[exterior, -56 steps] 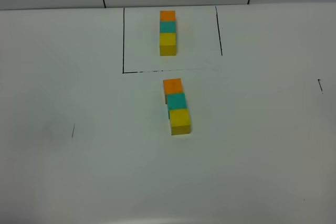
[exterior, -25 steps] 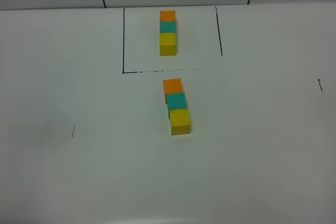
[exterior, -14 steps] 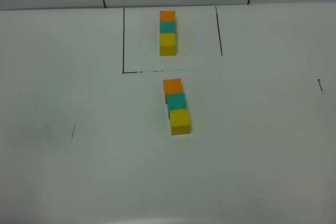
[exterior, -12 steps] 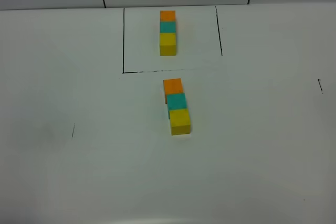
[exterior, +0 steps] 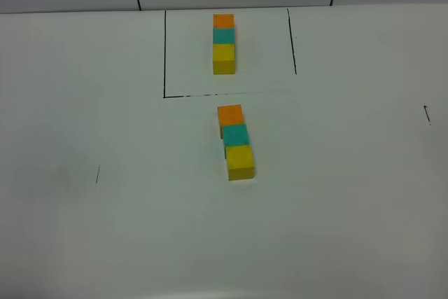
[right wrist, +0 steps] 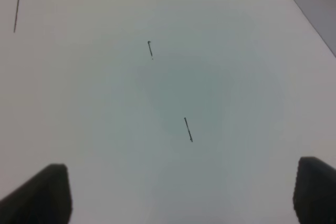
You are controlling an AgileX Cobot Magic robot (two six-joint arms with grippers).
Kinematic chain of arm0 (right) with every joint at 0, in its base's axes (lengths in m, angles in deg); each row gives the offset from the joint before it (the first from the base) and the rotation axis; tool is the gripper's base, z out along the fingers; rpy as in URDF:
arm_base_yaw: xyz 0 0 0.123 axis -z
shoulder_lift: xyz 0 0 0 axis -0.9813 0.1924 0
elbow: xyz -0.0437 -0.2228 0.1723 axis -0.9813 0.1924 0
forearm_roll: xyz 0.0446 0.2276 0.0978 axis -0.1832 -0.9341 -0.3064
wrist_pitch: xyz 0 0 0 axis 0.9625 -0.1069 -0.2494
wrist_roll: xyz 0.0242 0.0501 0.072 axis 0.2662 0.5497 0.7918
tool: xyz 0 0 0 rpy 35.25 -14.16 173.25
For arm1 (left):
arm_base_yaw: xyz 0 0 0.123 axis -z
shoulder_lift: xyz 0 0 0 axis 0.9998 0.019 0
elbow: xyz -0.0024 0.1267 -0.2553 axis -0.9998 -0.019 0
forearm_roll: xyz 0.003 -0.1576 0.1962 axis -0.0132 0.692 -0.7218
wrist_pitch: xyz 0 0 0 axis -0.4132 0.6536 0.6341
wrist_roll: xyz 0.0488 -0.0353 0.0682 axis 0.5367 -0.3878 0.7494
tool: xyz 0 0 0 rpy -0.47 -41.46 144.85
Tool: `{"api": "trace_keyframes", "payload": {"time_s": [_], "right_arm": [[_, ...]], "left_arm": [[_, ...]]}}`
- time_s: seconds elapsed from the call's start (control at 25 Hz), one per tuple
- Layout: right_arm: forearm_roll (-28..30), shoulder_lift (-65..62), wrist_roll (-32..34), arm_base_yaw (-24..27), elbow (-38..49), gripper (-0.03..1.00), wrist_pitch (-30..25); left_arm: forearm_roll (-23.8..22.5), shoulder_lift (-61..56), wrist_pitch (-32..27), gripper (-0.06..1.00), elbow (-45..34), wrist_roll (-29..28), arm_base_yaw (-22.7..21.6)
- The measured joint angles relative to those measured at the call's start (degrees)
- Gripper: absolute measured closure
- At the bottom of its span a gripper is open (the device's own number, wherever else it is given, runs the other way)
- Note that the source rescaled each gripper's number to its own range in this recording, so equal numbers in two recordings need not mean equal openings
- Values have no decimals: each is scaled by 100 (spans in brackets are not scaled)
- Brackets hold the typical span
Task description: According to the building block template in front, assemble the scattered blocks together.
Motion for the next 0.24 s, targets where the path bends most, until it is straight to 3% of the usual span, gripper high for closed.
{"api": "trace_keyframes", "payload": {"time_s": [0.24], "right_arm": [[0, 0, -5, 0, 0, 24, 0]], "left_arm": [[0, 0, 0, 33, 0, 0, 0]]}}
